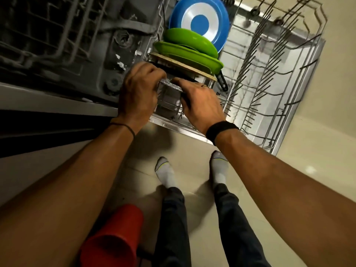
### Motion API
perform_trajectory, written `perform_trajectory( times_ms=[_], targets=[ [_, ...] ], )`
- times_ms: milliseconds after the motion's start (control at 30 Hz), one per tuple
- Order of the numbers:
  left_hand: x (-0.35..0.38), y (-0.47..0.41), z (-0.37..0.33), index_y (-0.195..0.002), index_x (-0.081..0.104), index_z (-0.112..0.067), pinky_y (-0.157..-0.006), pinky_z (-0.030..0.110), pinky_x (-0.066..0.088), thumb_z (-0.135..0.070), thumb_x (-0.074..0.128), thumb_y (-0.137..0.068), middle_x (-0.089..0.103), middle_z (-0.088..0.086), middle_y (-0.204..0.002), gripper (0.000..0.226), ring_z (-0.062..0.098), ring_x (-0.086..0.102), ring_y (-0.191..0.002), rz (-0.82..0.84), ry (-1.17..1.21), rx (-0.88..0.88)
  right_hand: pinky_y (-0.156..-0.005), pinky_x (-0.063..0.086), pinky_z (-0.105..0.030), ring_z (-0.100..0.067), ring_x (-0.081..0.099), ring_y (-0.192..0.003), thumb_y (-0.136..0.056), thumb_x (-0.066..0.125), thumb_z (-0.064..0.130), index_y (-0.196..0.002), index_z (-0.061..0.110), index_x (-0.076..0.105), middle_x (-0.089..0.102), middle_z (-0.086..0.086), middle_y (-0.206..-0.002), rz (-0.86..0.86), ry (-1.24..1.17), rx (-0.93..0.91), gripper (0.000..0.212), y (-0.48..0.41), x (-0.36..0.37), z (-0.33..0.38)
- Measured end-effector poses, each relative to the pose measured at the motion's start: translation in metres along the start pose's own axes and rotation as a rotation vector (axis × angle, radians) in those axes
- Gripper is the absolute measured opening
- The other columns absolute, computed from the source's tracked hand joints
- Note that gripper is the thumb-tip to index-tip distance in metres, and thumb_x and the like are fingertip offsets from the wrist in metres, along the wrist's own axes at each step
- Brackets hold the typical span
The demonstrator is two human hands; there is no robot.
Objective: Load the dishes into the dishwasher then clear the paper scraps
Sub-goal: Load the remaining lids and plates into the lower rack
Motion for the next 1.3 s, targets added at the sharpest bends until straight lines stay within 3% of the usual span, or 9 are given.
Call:
perform_trajectory(
  times_ms=[367, 433, 567, 667, 767, 867, 1033, 1133, 1300],
  targets=[
    [0.005, -0.009, 0.004, -0.104, 0.071, -0.012, -0.085, 0.04, 0.046, 0.008, 0.052, -0.085, 0.067, 0.009, -0.105, 0.034, 0.034, 0.057, -0.108, 0.086, 0.021, -0.019, -0.095, 0.05, -0.051, -0.034, 0.061, -0.117, -0.092, 0.051, 0.006, -0.141, 0.024, 0.054, 0.066, -0.003, -0.133, 0.042, 0.014, 0.036, 0.053, -0.013, 0.006, -0.01],
    [0.01, -0.015, 0.004, -0.106, 0.07, -0.01, -0.089, 0.04, 0.044, -0.004, 0.049, -0.086, 0.067, 0.011, -0.108, 0.03, 0.034, 0.056, -0.11, 0.151, 0.032, -0.015, -0.096, 0.048, -0.052, -0.034, 0.059, -0.117, -0.092, 0.05, 0.012, -0.139, 0.023, 0.056, 0.066, -0.003, -0.131, 0.08, -0.024, 0.082, 0.049, -0.02, 0.009, -0.018],
    [0.02, -0.027, 0.002, -0.107, 0.069, -0.013, -0.095, 0.038, 0.043, -0.044, 0.045, -0.09, 0.065, 0.008, -0.107, 0.042, 0.029, 0.055, -0.111, 0.259, 0.099, -0.001, -0.099, 0.046, -0.043, -0.026, 0.061, -0.115, -0.093, 0.042, 0.044, -0.134, 0.021, 0.057, 0.067, -0.003, -0.127, 0.16, -0.135, 0.078, 0.05, -0.03, 0.003, -0.029],
    [0.026, -0.034, 0.009, -0.103, 0.068, -0.014, -0.093, 0.039, 0.043, -0.057, 0.042, -0.099, 0.064, 0.008, -0.105, 0.051, 0.027, 0.056, -0.108, 0.265, 0.081, 0.011, -0.076, 0.041, -0.029, -0.019, 0.061, -0.091, -0.105, 0.038, 0.042, -0.113, 0.021, 0.063, 0.067, 0.004, -0.095, 0.133, -0.248, 0.054, 0.034, -0.03, -0.002, -0.037],
    [0.032, -0.041, 0.012, -0.105, 0.07, -0.012, -0.091, 0.038, 0.043, -0.056, 0.043, -0.099, 0.065, 0.013, -0.108, 0.052, 0.031, 0.056, -0.109, 0.286, 0.087, -0.028, -0.066, 0.033, -0.031, -0.029, 0.061, -0.083, -0.108, 0.038, 0.041, -0.094, 0.023, 0.06, 0.06, 0.001, -0.08, 0.055, -0.18, 0.104, 0.032, -0.033, 0.0, -0.045],
    [0.031, -0.049, 0.006, -0.109, 0.071, -0.014, -0.092, 0.038, 0.044, -0.051, 0.045, -0.1, 0.065, 0.015, -0.112, 0.046, 0.033, 0.057, -0.111, 0.276, 0.104, -0.069, -0.068, 0.04, -0.035, -0.035, 0.065, -0.093, -0.106, 0.04, 0.046, -0.106, 0.021, 0.069, 0.072, -0.009, -0.094, -0.042, -0.118, 0.175, 0.039, -0.035, -0.003, -0.045],
    [0.014, -0.038, -0.012, -0.116, 0.071, -0.016, -0.096, 0.04, 0.046, -0.045, 0.047, -0.1, 0.065, 0.012, -0.119, 0.041, 0.031, 0.057, -0.114, 0.272, 0.092, -0.093, -0.067, 0.032, -0.033, -0.033, 0.064, -0.098, -0.107, 0.041, 0.042, -0.112, 0.02, 0.068, 0.073, -0.009, -0.103, -0.038, -0.063, 0.194, 0.034, -0.021, -0.027, -0.03],
    [-0.015, -0.029, -0.038, -0.122, 0.068, -0.017, -0.093, 0.039, 0.048, -0.038, 0.051, -0.101, 0.067, 0.01, -0.122, 0.035, 0.029, 0.06, -0.113, 0.278, 0.155, -0.144, -0.073, 0.045, -0.036, -0.031, 0.066, -0.1, -0.106, 0.046, 0.04, -0.117, 0.021, 0.067, 0.074, -0.006, -0.106, -0.022, -0.127, 0.194, 0.031, 0.002, -0.056, -0.017],
    [-0.085, -0.01, -0.109, -0.122, 0.069, -0.014, -0.091, 0.042, 0.053, -0.035, 0.049, -0.102, 0.073, 0.009, -0.114, 0.035, 0.028, 0.066, -0.105, 0.275, 0.325, -0.26, -0.073, 0.051, -0.04, -0.035, 0.066, -0.097, -0.106, 0.042, 0.041, -0.121, 0.021, 0.064, 0.073, -0.01, -0.105, 0.016, -0.158, 0.246, 0.033, 0.047, -0.14, 0.017]
  ],
)
Point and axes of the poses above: each hand's wrist, its own y-axis away from the middle knuckle, its own x-axis out of the palm, z = x × y, the point moved 5 cm from there along -y, towards the middle knuckle
